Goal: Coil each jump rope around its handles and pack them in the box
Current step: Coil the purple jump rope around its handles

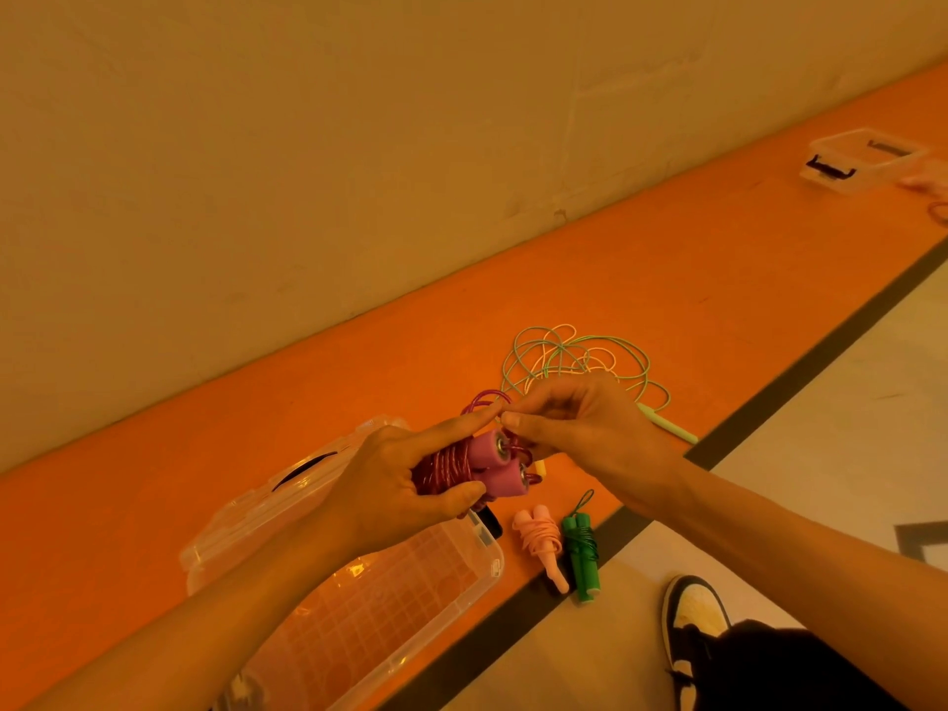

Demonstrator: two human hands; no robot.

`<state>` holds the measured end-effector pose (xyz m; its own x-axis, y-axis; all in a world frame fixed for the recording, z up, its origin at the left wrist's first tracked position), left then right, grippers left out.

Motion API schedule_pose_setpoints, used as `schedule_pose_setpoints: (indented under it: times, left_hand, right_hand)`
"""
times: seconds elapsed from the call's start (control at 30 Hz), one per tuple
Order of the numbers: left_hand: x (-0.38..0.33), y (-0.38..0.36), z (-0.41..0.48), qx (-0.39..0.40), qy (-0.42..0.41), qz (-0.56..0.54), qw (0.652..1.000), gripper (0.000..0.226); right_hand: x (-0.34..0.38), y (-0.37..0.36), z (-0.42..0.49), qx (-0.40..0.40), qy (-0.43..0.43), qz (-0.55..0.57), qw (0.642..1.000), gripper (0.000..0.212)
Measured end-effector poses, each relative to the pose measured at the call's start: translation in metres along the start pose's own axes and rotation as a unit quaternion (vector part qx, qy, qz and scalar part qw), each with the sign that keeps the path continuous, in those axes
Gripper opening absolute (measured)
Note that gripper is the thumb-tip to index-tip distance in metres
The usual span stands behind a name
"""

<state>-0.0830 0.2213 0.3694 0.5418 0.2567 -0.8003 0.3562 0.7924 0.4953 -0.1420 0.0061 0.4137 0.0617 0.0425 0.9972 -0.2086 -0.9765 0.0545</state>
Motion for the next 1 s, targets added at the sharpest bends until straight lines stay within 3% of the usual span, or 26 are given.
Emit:
schedule_pose_setpoints:
  times: [0.27, 0.5, 0.7, 1.0]
  left_hand:
    - [-0.002, 0.005, 0.001, -0.011, 0.024, -0.042, 0.999, 0.061]
    - [-0.003, 0.004, 0.0, -0.005, 0.025, -0.036, 0.999, 0.061]
    - [-0.003, 0.005, 0.0, -0.007, 0.024, -0.042, 0.999, 0.06]
    - [-0.004, 0.005, 0.002, 0.002, 0.015, -0.019, 1.0, 0.064]
  right_hand:
    - [-0.003, 0.006, -0.005, 0.028, 0.027, 0.005, 0.999, 0.022]
    - [-0.003, 0.01, -0.004, 0.068, 0.063, -0.028, 0.995, 0.038]
    - [-0.008, 0.008, -0.006, 0.058, 0.115, -0.067, 0.989, 0.035]
    - [-0.007, 0.003, -0.006, 0.072, 0.079, -0.039, 0.994, 0.028]
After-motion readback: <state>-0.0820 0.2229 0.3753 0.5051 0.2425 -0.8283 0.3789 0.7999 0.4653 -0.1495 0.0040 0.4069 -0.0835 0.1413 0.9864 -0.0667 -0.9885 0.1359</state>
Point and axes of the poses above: each hand's wrist, its own z-axis towards the middle knuckle, its own y-axis out of the back of the hand, x = y × z, the point moved 1 cm from there along z, towards the middle knuckle, and after that the axes turned 14 degrees about -x, right-handed, at the moved point
